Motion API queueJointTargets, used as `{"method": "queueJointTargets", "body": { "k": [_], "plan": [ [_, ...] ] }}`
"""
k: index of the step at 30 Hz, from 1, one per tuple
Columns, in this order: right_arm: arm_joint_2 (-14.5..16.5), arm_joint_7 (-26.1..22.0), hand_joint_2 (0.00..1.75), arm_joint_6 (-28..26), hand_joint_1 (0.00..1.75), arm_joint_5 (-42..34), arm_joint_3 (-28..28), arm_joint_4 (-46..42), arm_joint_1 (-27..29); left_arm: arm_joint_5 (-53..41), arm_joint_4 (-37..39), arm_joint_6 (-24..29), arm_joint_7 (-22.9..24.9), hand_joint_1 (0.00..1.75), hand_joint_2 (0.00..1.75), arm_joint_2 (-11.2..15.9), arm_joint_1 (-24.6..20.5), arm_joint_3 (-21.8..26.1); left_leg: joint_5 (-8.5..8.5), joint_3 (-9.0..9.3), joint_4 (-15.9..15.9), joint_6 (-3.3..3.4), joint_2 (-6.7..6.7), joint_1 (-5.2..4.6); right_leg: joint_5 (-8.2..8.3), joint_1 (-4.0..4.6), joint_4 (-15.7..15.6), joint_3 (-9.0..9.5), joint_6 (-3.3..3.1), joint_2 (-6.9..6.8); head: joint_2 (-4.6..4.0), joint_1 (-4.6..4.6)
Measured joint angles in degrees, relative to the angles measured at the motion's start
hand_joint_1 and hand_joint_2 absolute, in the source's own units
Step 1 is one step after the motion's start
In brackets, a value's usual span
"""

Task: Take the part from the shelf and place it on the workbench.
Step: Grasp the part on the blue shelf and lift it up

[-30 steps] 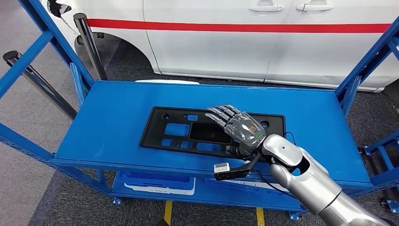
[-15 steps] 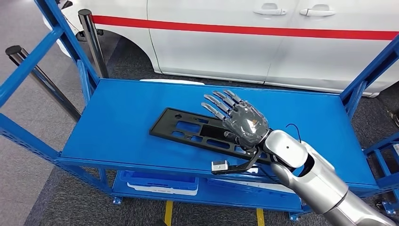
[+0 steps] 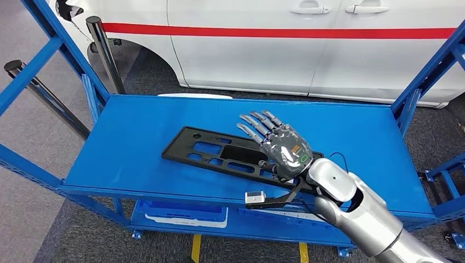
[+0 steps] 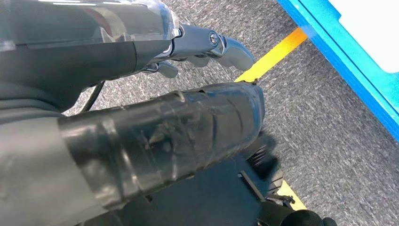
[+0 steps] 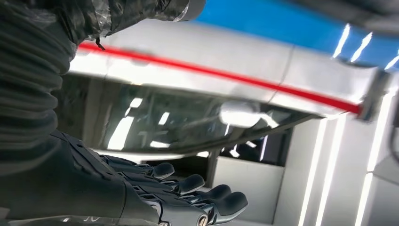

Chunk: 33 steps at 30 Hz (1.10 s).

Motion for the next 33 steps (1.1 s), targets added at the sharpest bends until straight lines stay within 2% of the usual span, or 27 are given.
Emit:
{"method": "queueJointTargets", "body": {
  "k": [1,2,3,4,6,7,10,12,14,15,16,17,18,20,22,25,27,28,30,31,32,33],
  "plan": [
    [0.43,-0.04,1.75,-0.36,0.00,0.16,0.09,0.11,1.19,0.04,0.00,0.01,0.00,0.00,0.00,0.01,0.03,0.00,-0.38,-1.02,2.09,-0.07,0.00,0.03,-0.03,0.05,0.02,0.00,-0.04,-0.02,0.00,-0.01],
    [0.77,-0.08,1.75,-0.56,0.00,0.28,0.16,0.20,2.04,0.08,0.00,0.03,0.00,0.00,0.00,0.01,0.05,0.00,0.33,-1.11,2.12,-0.04,0.00,0.03,-0.05,0.07,0.03,0.01,-0.06,-0.01,0.00,-0.01],
    [1.02,-0.12,1.75,-0.68,0.00,0.33,0.20,0.26,2.57,0.09,0.00,0.04,0.00,0.00,0.00,0.02,0.06,0.00,2.01,-0.12,-0.06,0.09,0.00,0.03,-0.06,0.07,0.04,0.06,-0.05,0.04,0.00,-0.01],
    [1.23,-0.15,1.75,-0.75,0.00,0.22,0.17,0.28,2.86,0.09,0.00,0.04,0.00,0.00,0.00,0.02,0.04,0.00,4.15,1.66,-3.83,0.32,0.00,0.02,-0.09,0.08,0.04,0.15,-0.02,0.09,0.00,-0.01],
    [1.61,-0.30,1.75,-0.81,0.00,-0.30,0.06,0.28,3.34,0.10,0.00,0.07,0.00,0.00,0.00,0.02,-0.04,-0.01,6.69,5.04,-10.85,0.82,-0.03,-0.18,-0.15,0.23,0.05,0.22,0.21,0.19,0.00,-0.01],
    [1.88,-0.48,1.75,-0.82,0.00,-0.65,0.02,0.28,3.75,0.11,0.00,0.09,0.01,0.00,0.00,0.02,-0.08,-0.01,7.00,5.87,-12.63,1.00,-0.05,-0.31,-0.14,0.28,0.01,0.20,0.42,0.20,0.00,0.01],
    [2.90,-1.13,1.75,-0.78,0.00,-1.49,0.00,0.28,5.02,0.09,0.00,0.13,0.10,0.00,0.00,0.05,-0.07,-0.05,7.18,6.29,-13.82,1.60,-0.08,-0.35,-0.04,0.25,-0.22,0.21,1.33,0.16,0.00,0.02],
    [3.38,-1.37,1.75,-0.72,0.00,-1.75,0.01,0.28,5.18,0.07,0.00,0.14,0.13,0.00,0.00,0.05,-0.13,-0.13,7.65,6.66,-14.58,2.26,0.01,-0.10,-1.60,0.27,1.78,-0.62,1.73,0.14,0.00,0.04],
    [3.80,-1.48,1.75,-0.59,0.00,-1.81,0.05,0.33,5.21,0.07,0.00,0.13,0.14,0.00,0.00,0.04,-0.29,-0.29,7.78,6.79,-14.79,2.66,0.11,-0.09,-4.93,0.24,7.73,-3.29,1.89,0.14,0.00,0.07],
    [4.00,-1.53,1.75,-0.52,0.00,-1.81,0.10,0.41,5.31,0.07,0.00,0.13,0.14,0.00,0.00,0.04,-0.35,-0.37,7.76,6.76,-14.72,2.77,0.14,-0.13,-6.39,0.22,11.34,-4.96,1.98,0.14,0.00,0.07],
    [4.15,-1.56,1.75,-0.46,0.00,-1.81,0.14,0.52,5.43,0.07,0.00,0.13,0.15,0.00,0.00,0.04,-0.37,-0.43,7.71,6.73,-14.64,2.79,0.13,-0.16,-7.07,0.18,13.90,-6.15,2.08,0.13,0.00,0.07],
    [4.26,-1.58,1.75,-0.43,0.00,-1.83,0.16,0.62,5.48,0.07,0.00,0.13,0.15,0.00,0.00,0.04,-0.36,-0.47,7.63,6.72,-14.49,2.80,0.09,-0.18,-6.68,0.12,14.59,-6.47,2.17,0.12,0.00,0.06],
    [4.37,-1.60,1.75,-0.39,0.00,-1.85,0.17,0.70,5.45,0.07,0.00,0.13,0.15,0.00,0.00,0.04,-0.36,-0.50,7.50,6.70,-14.27,2.75,0.02,-0.16,-5.30,0.03,13.14,-5.73,2.22,0.12,0.00,0.07],
    [4.57,-1.45,1.75,-0.16,0.00,-2.01,0.16,0.82,5.10,0.07,0.00,0.09,0.15,0.00,0.00,0.04,-0.35,-0.56,7.05,6.64,-13.65,2.47,-0.09,-0.16,-1.89,-0.14,6.14,-2.16,2.15,0.10,0.00,0.08],
    [4.84,-1.14,1.75,0.36,0.00,-2.34,0.14,1.00,4.66,0.07,0.00,0.07,0.15,0.00,0.00,0.04,-0.38,-0.59,6.65,6.34,-12.98,1.95,-0.10,-0.32,-0.68,0.01,1.43,0.04,1.81,0.15,0.00,0.03],
    [5.12,-0.95,1.75,1.98,0.00,-3.67,0.13,1.67,4.46,0.18,0.00,0.14,0.19,0.00,0.00,0.04,-0.40,-0.59,6.54,6.04,-12.86,1.20,-0.04,-0.37,-0.67,0.24,0.65,0.13,1.02,0.26,0.00,0.00],
    [5.12,-1.30,1.75,3.46,0.00,-5.12,0.13,2.32,4.42,0.32,0.00,0.25,0.24,0.00,0.00,0.05,-0.40,-0.59,5.22,5.35,-11.23,0.63,0.00,-0.21,-0.45,0.09,0.30,0.25,0.43,0.20,0.00,0.00],
    [5.12,-1.61,1.75,4.21,0.00,-5.85,0.13,2.69,4.40,0.40,0.00,0.30,0.24,0.00,0.00,0.06,-0.39,-0.59,3.76,4.30,-8.86,0.34,0.02,-0.11,-0.37,0.00,0.16,0.31,0.19,0.14,0.00,-0.01],
    [5.03,-2.11,1.75,5.61,0.00,-7.06,0.13,3.67,4.37,0.53,0.00,0.31,0.24,0.00,0.00,0.06,-0.36,-0.59,0.44,1.10,-1.81,-0.07,0.03,0.05,-0.38,0.03,0.15,0.27,-0.05,0.05,0.00,-0.02],
    [4.92,-2.24,1.75,6.17,0.00,-7.50,0.13,4.18,4.37,0.57,0.00,0.31,0.23,0.00,0.00,0.06,-0.33,-0.59,-0.43,-0.34,1.17,-0.17,0.03,0.09,-0.40,0.06,0.17,0.27,-0.08,0.02,0.00,-0.01],
    [4.78,-2.30,1.75,6.62,0.00,-7.87,0.13,4.65,4.35,0.58,0.00,0.31,0.22,0.00,0.00,0.07,-0.31,-0.59,-0.28,-1.02,2.44,-0.20,0.03,0.11,-0.42,0.08,0.18,0.28,-0.11,0.02,0.00,-0.01],
    [4.63,-2.32,1.75,7.01,0.00,-8.19,0.13,5.02,4.28,0.60,0.00,0.31,0.20,0.00,0.00,0.08,-0.30,-0.59,0.91,-0.75,1.63,-0.14,0.03,0.11,-0.44,0.09,0.19,0.32,-0.13,0.05,0.00,-0.01]
  ]
}}
